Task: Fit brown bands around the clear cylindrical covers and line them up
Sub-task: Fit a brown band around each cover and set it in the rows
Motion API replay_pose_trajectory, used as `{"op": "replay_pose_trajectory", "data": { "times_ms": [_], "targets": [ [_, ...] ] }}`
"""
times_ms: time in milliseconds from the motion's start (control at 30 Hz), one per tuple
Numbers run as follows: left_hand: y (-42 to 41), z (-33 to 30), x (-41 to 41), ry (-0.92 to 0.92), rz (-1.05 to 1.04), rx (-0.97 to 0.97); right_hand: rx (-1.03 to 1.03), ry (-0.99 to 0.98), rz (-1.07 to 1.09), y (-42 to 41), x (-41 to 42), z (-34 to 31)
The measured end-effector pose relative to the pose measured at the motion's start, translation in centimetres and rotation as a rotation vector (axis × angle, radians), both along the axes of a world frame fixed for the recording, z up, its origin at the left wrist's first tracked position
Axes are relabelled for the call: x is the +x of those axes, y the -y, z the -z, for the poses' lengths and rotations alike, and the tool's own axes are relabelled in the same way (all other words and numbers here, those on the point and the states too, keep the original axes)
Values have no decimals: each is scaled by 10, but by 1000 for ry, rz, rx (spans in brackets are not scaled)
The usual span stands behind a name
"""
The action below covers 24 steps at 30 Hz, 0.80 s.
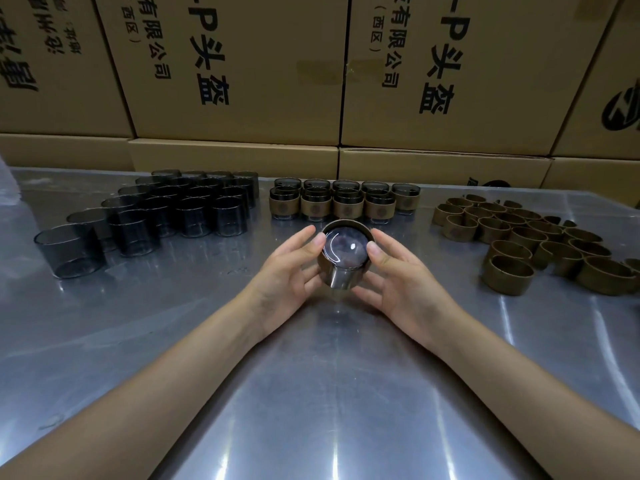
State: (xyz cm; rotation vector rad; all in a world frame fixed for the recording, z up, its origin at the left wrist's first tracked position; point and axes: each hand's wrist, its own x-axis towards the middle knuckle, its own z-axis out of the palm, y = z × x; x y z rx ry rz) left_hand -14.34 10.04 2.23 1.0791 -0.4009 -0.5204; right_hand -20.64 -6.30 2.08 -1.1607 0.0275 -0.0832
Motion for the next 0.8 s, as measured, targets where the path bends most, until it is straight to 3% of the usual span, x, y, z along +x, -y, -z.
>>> {"op": "replay_pose_trajectory", "data": {
  "times_ms": [233,433,600,800],
  "targets": [
    [-5,-6,6,28,81,258,24,10,-233,13,-2,-4],
    [-9,-2,6,-14,216,165,45,74,-382,17,-2,-2],
    [-9,1,5,59,331,99,78,94,-452,17,-6,-3],
    [-10,2,5,106,325,50,46,119,-458,15,-8,-8]
  ]
}}
